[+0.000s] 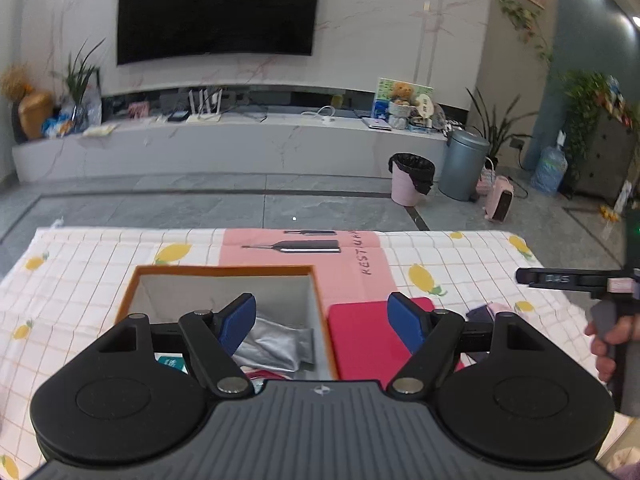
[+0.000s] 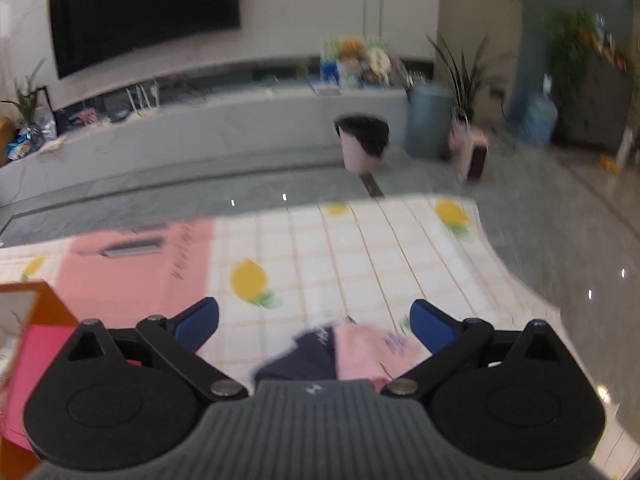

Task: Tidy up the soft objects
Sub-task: 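Move both tools back to the navy headband and pink cloth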

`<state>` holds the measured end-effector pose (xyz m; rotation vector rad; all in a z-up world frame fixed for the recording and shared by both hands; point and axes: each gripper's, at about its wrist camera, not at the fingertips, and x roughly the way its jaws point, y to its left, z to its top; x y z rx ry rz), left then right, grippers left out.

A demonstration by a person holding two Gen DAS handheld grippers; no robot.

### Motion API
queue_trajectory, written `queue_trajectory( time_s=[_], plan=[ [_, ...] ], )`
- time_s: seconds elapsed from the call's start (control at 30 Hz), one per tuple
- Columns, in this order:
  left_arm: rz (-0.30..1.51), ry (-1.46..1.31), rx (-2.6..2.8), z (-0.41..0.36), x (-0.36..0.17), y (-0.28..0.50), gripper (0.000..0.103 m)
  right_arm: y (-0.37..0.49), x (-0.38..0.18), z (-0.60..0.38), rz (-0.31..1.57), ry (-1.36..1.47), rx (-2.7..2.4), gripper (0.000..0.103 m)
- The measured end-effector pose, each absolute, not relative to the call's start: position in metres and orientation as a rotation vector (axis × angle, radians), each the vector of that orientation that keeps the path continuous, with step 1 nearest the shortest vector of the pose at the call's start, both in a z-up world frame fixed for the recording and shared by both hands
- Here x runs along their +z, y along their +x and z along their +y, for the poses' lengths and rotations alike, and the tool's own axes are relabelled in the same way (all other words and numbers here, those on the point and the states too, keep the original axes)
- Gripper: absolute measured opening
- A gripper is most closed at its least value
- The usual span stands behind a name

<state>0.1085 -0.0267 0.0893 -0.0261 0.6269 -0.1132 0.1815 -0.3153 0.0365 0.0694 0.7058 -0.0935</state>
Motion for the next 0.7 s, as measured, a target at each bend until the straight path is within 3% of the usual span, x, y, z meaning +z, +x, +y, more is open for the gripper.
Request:
queue_trajectory(
  time_s=[0.03,0.13,0.33,0.4,0.57,0.7],
  plan=[
    [0.621,-0.006,-0.115,-0.036,0.088,0.106,0.088,0.186,0.026,-0.323,0.727,0.082,-0.093,0.088],
    [0.609,-0.010,-0.104,-0.058,0.083,0.103,0.088,0.202,-0.005,-0.350,0.804,0.166,-0.086,0.084],
    [0.617,0.029,-0.266,-0.118,0.072,0.102,0.088,0.226,-0.064,-0.385,0.943,0.362,-0.117,0.063],
    [0.618,0.033,-0.276,-0.136,0.066,0.101,0.088,0.228,-0.074,-0.392,0.958,0.384,-0.112,0.053],
    [0.653,0.046,-0.315,-0.167,0.047,0.104,0.088,0.230,-0.095,-0.420,0.995,0.511,-0.107,0.014],
    [0.685,0.081,-0.309,-0.186,0.031,0.106,0.088,0.222,-0.092,-0.438,1.018,0.612,-0.113,0.009]
  ],
)
